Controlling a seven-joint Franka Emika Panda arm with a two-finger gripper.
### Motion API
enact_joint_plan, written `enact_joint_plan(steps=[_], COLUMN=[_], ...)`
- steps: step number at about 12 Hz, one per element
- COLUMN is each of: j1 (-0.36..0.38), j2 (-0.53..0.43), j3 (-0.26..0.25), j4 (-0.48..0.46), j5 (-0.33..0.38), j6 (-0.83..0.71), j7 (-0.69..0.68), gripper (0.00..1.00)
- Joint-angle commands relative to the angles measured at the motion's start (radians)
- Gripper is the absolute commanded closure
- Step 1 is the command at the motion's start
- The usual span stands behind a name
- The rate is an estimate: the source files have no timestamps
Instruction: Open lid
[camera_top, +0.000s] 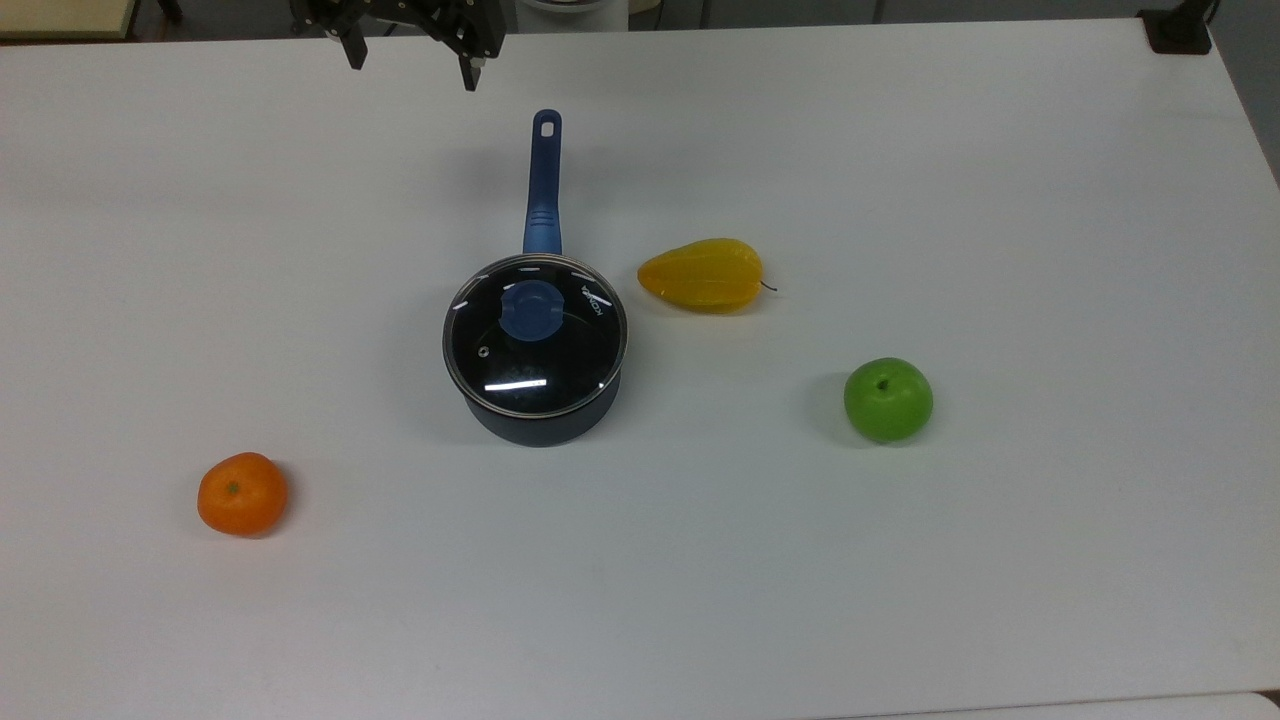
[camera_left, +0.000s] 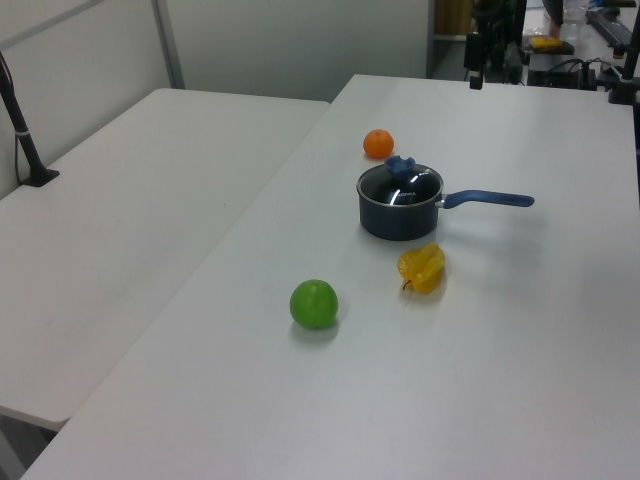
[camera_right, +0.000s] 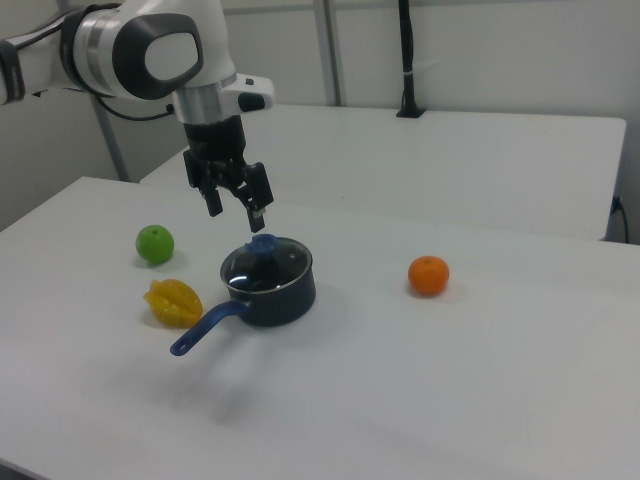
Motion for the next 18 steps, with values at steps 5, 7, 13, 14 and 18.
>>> enact_joint_plan(steps=[5,7,13,14,18], j1=[0.000,-0.008,-0.029,-0.028,-0.015], j2=[0.003,0.000,0.002,0.005,0.023], j3=[-0.003,-0.005,-0.003,-0.003,0.007], j4=[0.003,0.003,0.017,0.017,0.018], j5=[-0.015,-0.015,0.027,0.028,0.073], j6=[-0.033,-0.033,-0.033,-0.032,-0.009], j7=[-0.015,-0.015,-0.063,-0.069,-0.101], gripper=[0.00,0.00,0.00,0.00,0.00])
